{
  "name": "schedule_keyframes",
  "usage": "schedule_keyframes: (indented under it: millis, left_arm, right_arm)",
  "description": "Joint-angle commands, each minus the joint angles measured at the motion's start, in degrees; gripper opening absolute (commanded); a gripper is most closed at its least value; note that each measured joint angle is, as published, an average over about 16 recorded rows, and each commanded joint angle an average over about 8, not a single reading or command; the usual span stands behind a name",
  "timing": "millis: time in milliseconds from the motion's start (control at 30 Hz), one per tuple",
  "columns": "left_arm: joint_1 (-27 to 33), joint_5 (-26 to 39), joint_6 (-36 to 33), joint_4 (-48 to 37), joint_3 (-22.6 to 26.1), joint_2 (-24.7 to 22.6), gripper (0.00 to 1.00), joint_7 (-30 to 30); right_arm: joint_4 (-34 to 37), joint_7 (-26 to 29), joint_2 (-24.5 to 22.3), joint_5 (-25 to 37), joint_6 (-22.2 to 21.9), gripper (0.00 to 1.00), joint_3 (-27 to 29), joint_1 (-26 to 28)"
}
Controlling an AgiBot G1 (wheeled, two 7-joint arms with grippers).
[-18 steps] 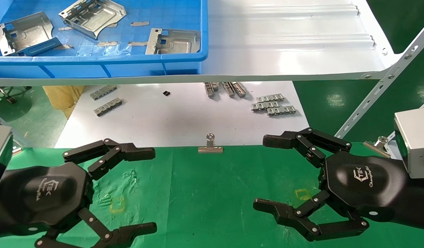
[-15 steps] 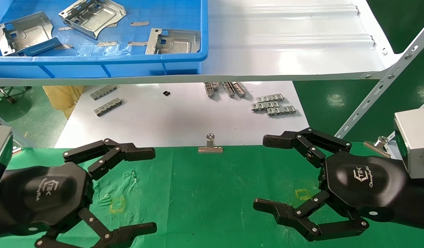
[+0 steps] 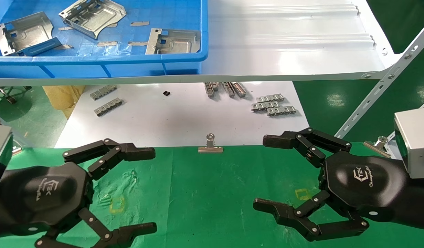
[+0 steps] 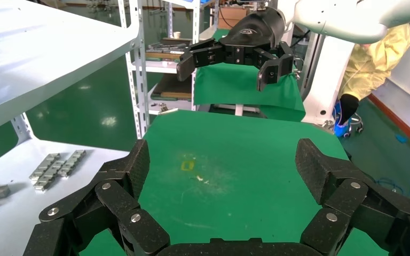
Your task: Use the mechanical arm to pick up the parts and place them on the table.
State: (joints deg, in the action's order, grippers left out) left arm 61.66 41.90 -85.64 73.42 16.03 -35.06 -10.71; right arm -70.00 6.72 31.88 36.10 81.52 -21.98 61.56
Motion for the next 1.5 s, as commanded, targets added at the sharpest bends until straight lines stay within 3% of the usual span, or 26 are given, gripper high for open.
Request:
schedule_keyframes:
  millis: [33, 967, 1233, 1500]
  left_arm:
    - [0.0, 0.0, 0.0, 0.0, 0.0, 0.0, 1.0, 0.0]
    - [0.0, 0.0, 0.0, 0.0, 0.0, 0.0, 1.0, 0.0]
    - [0.0, 0.0, 0.0, 0.0, 0.0, 0.0, 1.0, 0.0]
    - [0.0, 0.0, 0.0, 0.0, 0.0, 0.0, 1.0, 0.0]
  right_arm:
    - [0.0, 0.0, 0.0, 0.0, 0.0, 1.0, 0.0, 0.0]
    - [0.0, 0.0, 0.0, 0.0, 0.0, 1.0, 0.0, 0.0]
    - [0.0, 0.0, 0.0, 0.0, 0.0, 0.0, 0.0, 0.0]
    - [0.0, 0.0, 0.0, 0.0, 0.0, 0.0, 0.0, 0.0]
